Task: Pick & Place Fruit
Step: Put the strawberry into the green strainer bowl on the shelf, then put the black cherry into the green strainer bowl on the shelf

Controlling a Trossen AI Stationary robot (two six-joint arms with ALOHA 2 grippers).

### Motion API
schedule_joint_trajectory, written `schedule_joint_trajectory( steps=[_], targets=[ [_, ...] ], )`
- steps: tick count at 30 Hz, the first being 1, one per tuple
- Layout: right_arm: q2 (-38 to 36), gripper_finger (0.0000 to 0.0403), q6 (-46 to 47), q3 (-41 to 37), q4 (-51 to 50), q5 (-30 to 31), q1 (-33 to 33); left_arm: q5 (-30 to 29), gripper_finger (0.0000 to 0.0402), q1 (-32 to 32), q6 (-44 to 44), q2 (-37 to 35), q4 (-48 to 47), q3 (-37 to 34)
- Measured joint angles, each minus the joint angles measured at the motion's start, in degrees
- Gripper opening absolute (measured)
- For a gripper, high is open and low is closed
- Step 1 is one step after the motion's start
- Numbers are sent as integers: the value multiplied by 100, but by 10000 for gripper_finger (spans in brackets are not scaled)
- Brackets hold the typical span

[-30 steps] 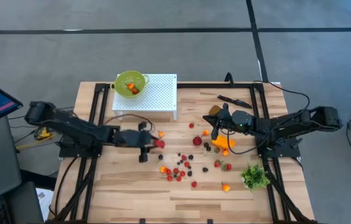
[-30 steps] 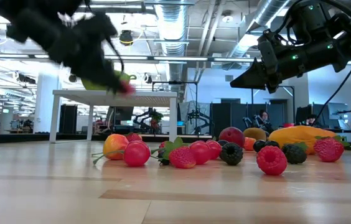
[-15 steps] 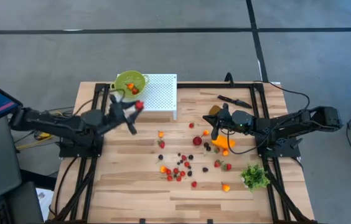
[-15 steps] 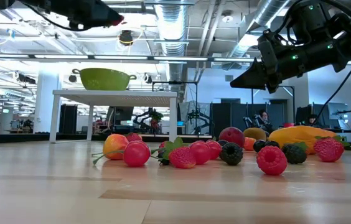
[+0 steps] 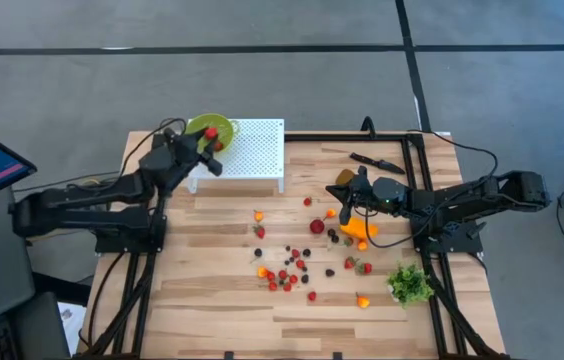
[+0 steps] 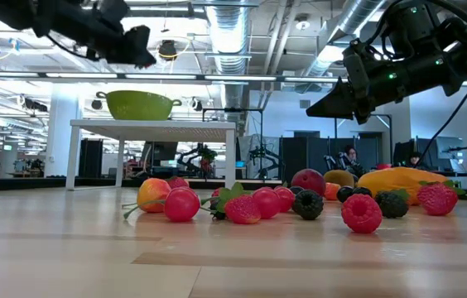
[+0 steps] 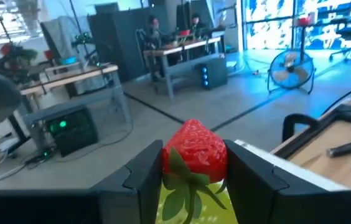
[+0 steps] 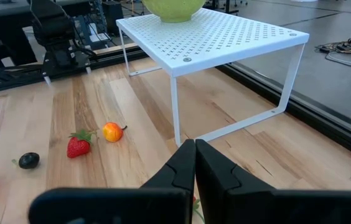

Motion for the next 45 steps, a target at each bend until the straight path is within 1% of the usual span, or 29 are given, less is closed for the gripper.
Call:
schedule_joint_trajectory(
  steps=[5,10,23,27,30,38,42,45],
  targets=[
    [1,6,0,0,0,0,1,50,150,341,-3,429,-9,0],
    [1,6,0,0,0,0,0,50,146,390,-5,722,-14,0],
    [1,6,0,0,0,0,0,12,152,388,-4,801,-11,0],
    [1,6,0,0,0,0,1,-100,169,388,8,801,-13,0],
    [-1,6,0,0,0,0,0,-102,189,388,153,801,-15,0],
    [1,6,0,0,0,0,1,-107,248,322,161,797,-15,0],
    [1,6,0,0,0,0,0,-106,262,112,166,660,0,0],
    [1,6,0,0,0,0,0,-100,264,-231,165,465,5,-2]
  ],
)
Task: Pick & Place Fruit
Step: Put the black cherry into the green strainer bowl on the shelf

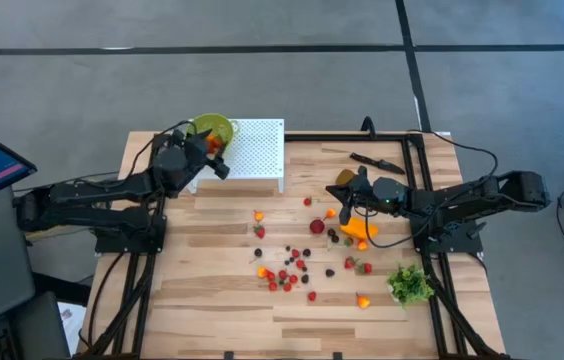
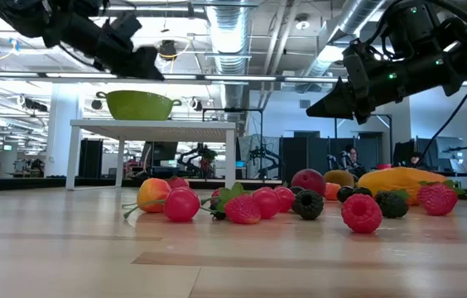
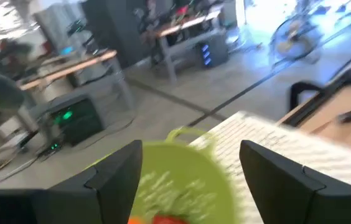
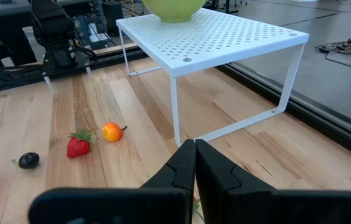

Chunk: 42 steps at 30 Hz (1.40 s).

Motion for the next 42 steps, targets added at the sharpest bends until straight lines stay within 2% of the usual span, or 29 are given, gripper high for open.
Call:
schedule_joint_trajectory(
  steps=[4,7,15,31,42],
  targets=[
    [-1,6,0,0,0,0,2,204,261,-630,-14,-295,3,0],
    [0,6,0,0,0,0,2,598,256,-1150,-14,-422,6,0],
    [0,6,0,0,0,0,0,1640,244,-2070,3,-222,-29,-2],
    [0,6,0,0,0,0,0,3755,237,-2534,-12,1228,-76,-332],
    [-2,6,0,0,2,0,0,3854,237,-2707,-13,2420,58,-355]
  ],
)
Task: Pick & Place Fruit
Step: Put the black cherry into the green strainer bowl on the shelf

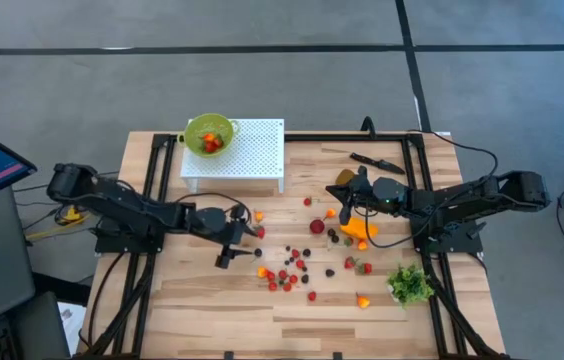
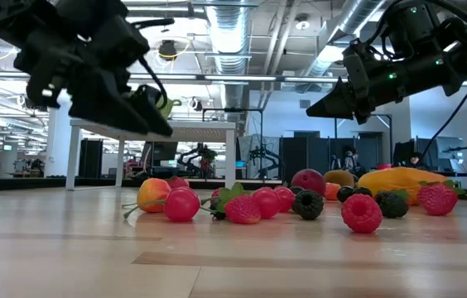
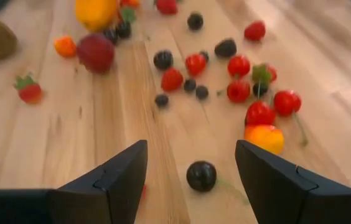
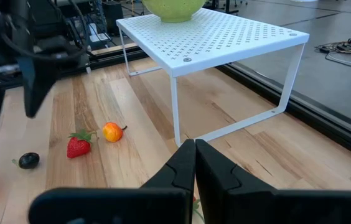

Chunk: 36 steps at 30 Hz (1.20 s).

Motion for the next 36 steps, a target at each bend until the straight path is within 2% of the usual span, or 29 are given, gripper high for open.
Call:
schedule_joint_trajectory(
  steps=[25,36],
  targets=[
    [2,6,0,0,0,0,2,2,237,-69,-272,1335,691,1],
    [2,6,0,0,-2,0,2,4,237,-254,-351,1619,1018,1]
  ],
)
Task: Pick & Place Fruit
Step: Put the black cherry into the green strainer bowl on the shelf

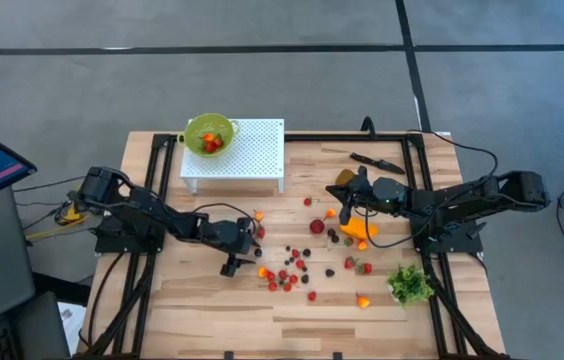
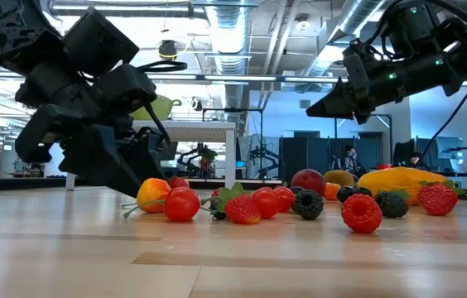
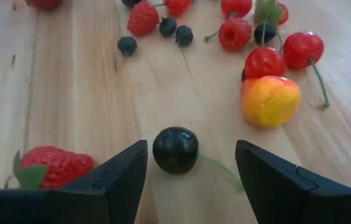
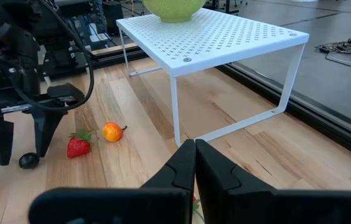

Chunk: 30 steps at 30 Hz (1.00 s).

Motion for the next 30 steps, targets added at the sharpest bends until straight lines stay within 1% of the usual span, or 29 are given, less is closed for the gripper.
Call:
schedule_joint_trajectory(
  steps=[6,12,14,17,26,30],
  targets=[
    [0,6,0,0,0,0,-2,3,237,2,-12,260,228,0],
    [0,6,0,0,0,0,-1,0,236,2,-9,299,333,2],
    [0,6,0,0,0,0,0,0,229,2,-4,298,338,2],
    [-1,6,0,0,1,0,-1,0,210,2,-2,299,338,2],
    [0,6,0,0,0,0,-2,-26,128,63,0,297,338,2],
    [0,6,0,0,0,0,-1,-35,99,142,0,297,336,2]
  ],
)
